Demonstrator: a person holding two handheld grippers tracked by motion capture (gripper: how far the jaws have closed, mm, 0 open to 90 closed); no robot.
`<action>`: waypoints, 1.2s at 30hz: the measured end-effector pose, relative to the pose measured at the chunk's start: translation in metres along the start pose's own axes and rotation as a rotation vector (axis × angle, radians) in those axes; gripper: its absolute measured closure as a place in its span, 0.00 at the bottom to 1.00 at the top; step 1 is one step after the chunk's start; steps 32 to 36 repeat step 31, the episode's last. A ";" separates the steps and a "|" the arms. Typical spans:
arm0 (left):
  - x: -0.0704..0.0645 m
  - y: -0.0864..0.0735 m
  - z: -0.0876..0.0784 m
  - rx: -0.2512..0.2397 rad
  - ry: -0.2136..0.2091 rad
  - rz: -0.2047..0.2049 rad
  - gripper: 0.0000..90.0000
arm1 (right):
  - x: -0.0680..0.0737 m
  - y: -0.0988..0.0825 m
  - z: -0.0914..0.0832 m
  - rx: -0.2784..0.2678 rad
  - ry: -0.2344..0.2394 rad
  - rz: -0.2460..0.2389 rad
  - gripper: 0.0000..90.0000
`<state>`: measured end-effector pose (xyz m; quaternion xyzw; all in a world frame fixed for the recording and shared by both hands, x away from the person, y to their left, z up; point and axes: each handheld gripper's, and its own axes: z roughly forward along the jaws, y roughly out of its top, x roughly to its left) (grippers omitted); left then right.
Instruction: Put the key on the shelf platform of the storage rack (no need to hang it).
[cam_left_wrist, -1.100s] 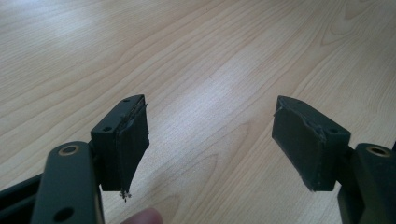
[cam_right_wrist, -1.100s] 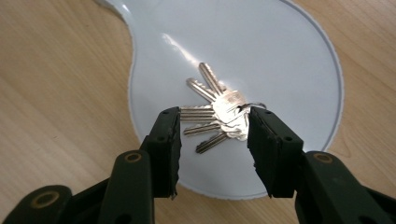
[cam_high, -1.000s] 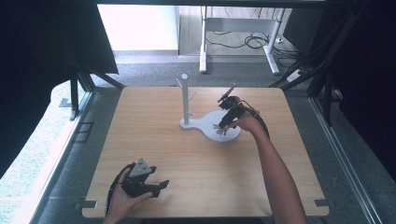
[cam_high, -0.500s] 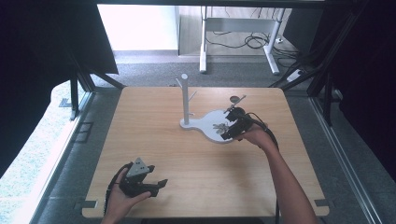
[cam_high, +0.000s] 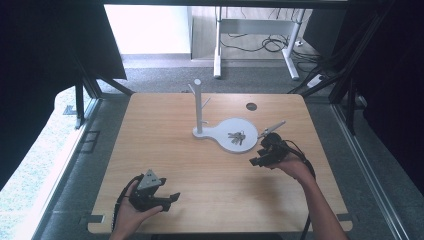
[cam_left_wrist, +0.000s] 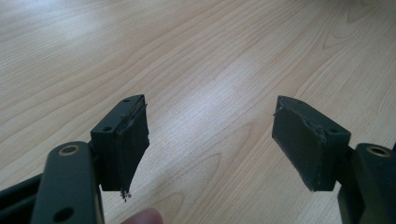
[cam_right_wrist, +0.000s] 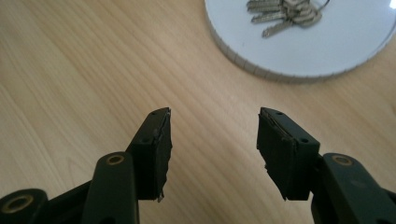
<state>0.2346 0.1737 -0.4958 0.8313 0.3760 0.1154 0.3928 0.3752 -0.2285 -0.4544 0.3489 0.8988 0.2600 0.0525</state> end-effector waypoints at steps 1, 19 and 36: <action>0.000 0.000 0.000 0.000 -0.001 -0.002 0.30 | 0.001 -0.004 -0.001 -0.001 -0.004 0.001 0.50; -0.002 0.000 0.002 0.007 -0.002 0.001 0.30 | 0.018 -0.084 -0.002 -0.069 -0.010 0.058 0.51; -0.003 0.000 0.004 0.013 -0.003 0.009 0.30 | 0.021 -0.085 0.000 -0.104 -0.039 0.056 0.49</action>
